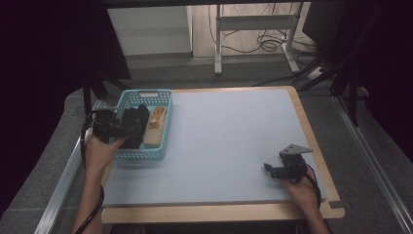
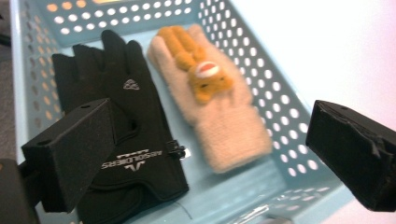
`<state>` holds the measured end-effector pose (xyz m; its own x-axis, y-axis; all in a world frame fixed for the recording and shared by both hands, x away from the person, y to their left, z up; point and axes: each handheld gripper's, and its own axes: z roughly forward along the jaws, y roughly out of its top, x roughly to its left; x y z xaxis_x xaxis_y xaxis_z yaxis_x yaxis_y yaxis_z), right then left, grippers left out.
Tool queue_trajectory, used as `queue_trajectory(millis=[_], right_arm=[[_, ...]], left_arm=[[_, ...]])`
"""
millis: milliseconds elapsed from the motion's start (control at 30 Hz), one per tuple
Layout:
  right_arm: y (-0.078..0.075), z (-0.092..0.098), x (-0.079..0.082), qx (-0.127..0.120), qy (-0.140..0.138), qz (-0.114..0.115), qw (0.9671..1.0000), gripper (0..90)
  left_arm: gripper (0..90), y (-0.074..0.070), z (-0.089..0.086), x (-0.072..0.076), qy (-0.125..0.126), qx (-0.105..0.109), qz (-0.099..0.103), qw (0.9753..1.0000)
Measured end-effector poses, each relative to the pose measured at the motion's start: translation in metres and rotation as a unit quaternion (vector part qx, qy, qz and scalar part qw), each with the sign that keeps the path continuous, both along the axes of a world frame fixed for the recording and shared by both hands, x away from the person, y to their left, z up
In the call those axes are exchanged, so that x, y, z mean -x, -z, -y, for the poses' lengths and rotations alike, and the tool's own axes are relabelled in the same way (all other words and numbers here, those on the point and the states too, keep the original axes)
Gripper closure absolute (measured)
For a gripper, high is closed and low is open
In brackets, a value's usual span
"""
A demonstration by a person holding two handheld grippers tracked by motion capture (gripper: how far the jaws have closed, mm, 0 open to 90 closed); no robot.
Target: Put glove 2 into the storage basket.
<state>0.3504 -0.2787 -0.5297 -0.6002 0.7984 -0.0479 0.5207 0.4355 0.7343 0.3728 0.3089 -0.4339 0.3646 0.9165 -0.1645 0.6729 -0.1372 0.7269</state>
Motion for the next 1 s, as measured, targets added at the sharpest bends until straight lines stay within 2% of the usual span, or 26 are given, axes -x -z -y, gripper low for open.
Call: queue_trajectory(millis=[333,1000], right_arm=[[0.0,0.0,0.0,0.0,0.0,0.0,1.0,19.7],[0.0,0.0,0.0,0.0,0.0,0.0,1.0,19.6]], left_arm=[[1.7,-0.006,0.022,0.013,0.029,-0.014,0.016,0.9994],[1.0,-0.006,0.058,0.029,0.071,-0.036,0.039,0.9961]])
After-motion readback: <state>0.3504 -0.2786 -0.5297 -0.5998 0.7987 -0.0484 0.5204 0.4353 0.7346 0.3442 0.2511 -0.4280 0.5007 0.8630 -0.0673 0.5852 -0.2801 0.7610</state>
